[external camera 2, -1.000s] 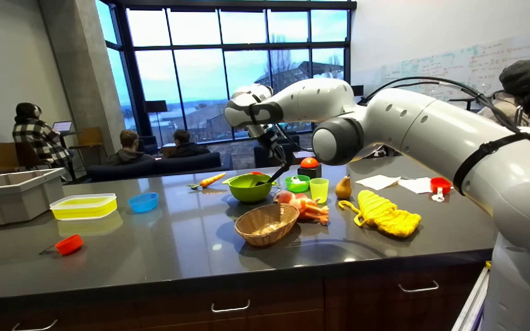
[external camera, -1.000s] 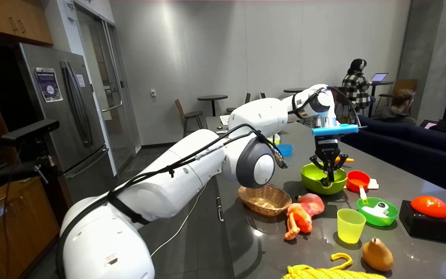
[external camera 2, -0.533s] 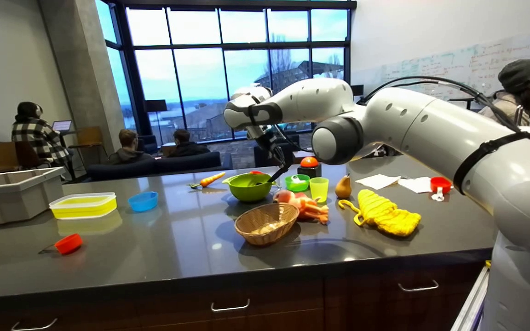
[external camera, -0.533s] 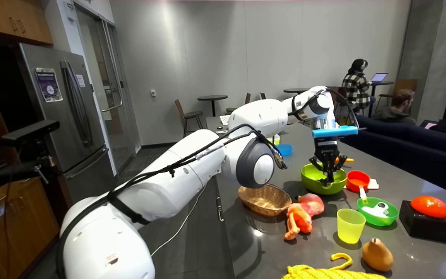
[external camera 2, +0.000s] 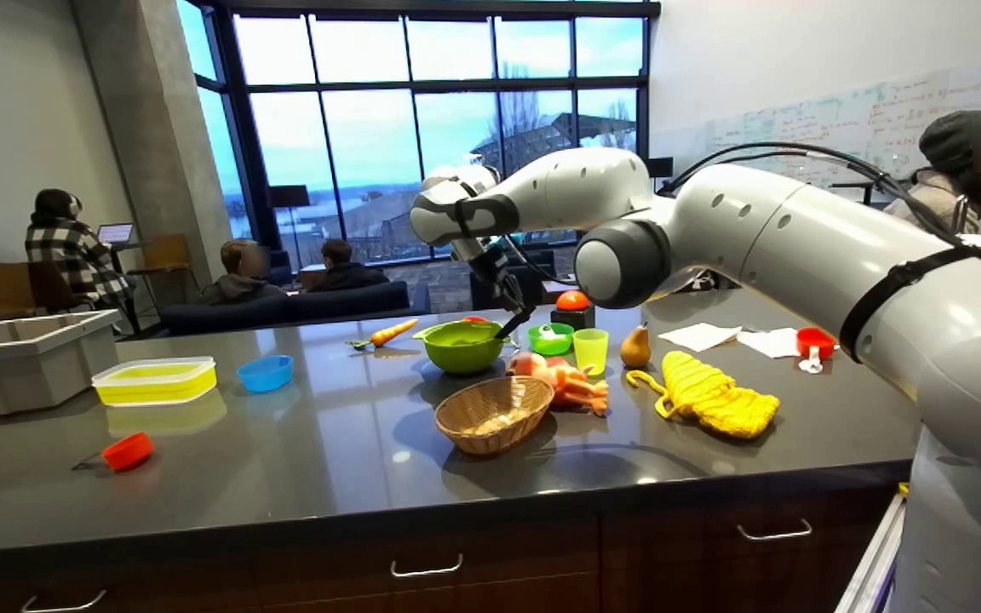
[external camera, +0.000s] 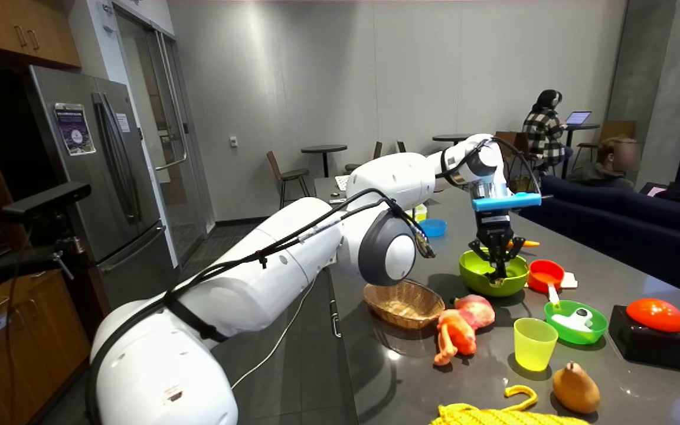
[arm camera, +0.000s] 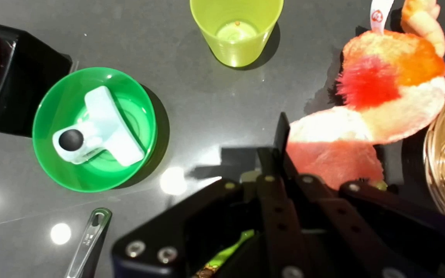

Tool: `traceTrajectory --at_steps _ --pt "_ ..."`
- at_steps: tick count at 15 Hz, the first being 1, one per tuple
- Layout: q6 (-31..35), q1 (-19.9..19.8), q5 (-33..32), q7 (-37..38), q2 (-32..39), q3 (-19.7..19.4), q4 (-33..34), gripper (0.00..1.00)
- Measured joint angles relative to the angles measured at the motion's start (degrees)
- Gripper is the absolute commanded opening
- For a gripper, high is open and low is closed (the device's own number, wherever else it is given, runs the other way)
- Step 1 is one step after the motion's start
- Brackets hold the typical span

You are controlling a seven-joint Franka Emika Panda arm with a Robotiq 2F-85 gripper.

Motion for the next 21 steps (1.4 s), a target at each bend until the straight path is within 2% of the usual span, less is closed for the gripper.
traceTrajectory --at_steps 13,21 --pt "4.4 0.6 -0.1 0.1 1.0 -0.7 0.1 0.01" --pt "12.2 -1.5 -0.1 2.1 1.2 -1.1 -0.5 0.01"
